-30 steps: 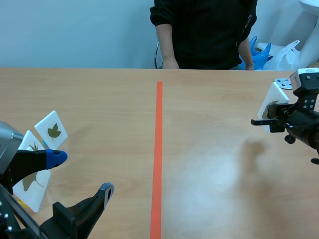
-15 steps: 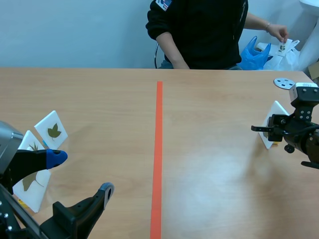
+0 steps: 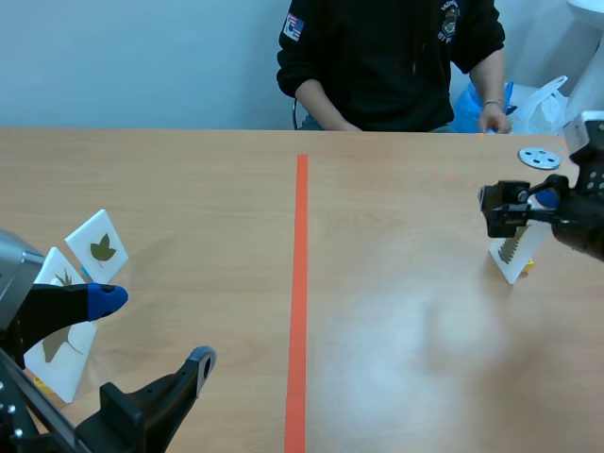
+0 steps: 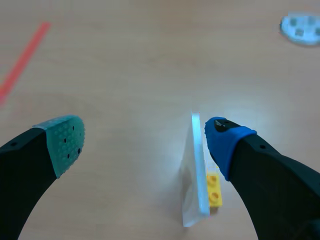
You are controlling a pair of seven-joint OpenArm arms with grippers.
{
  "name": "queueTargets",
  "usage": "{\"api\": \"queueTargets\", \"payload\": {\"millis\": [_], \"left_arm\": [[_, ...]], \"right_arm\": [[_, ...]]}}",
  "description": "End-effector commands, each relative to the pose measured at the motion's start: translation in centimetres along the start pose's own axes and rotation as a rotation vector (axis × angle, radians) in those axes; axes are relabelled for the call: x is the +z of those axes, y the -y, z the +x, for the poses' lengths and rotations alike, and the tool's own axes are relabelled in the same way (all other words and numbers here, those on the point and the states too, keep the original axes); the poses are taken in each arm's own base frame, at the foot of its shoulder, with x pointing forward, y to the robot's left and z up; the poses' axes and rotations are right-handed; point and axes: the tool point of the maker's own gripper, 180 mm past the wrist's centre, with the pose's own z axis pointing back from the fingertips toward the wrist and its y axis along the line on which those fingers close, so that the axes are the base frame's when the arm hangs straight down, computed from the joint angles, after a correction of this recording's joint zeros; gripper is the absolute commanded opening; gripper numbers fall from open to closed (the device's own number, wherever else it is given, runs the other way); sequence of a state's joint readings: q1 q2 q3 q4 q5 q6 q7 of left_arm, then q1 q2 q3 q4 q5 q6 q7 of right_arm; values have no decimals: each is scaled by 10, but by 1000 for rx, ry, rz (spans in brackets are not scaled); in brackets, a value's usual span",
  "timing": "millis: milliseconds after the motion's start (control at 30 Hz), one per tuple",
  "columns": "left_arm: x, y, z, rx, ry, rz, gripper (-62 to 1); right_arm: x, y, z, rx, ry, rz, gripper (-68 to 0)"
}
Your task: Sort the leaf by its shape. The table is split by an orange tape line. A compound leaf with several leaflets goes to the left side, a simple leaf with one blade goes to the right side. Return to the home posture when a red brick is placed on the table.
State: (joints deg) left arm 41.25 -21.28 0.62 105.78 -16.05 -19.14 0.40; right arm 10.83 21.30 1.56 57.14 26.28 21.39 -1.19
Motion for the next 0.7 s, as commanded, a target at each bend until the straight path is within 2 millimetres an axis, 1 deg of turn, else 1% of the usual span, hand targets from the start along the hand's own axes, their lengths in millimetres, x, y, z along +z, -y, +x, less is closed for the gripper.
{"api": "queueTargets", "payload": {"millis": [0, 67, 200, 300, 367, 567, 667], "left_arm": [[-1, 1, 11, -1, 39, -1, 14], [-1, 1, 11, -1, 40, -1, 14], [-1, 1, 11, -1, 39, -1, 14], [-1, 1, 11, -1, 39, -1, 14], [-1, 1, 11, -1, 39, -1, 14], [-1, 1, 11, -1, 38, -1, 14], [-1, 1, 11, -1, 38, -1, 14]], "right_arm": [[12, 13, 33, 22, 78, -3, -147], [26, 10, 46, 25, 113, 28, -89], [55, -1, 61, 33, 153, 97, -3], [77, -18, 63, 52, 160, 168, 4], [92, -33, 60, 61, 151, 221, 4], [133, -83, 37, 75, 75, 355, 4], [150, -103, 30, 67, 51, 395, 4]]}}
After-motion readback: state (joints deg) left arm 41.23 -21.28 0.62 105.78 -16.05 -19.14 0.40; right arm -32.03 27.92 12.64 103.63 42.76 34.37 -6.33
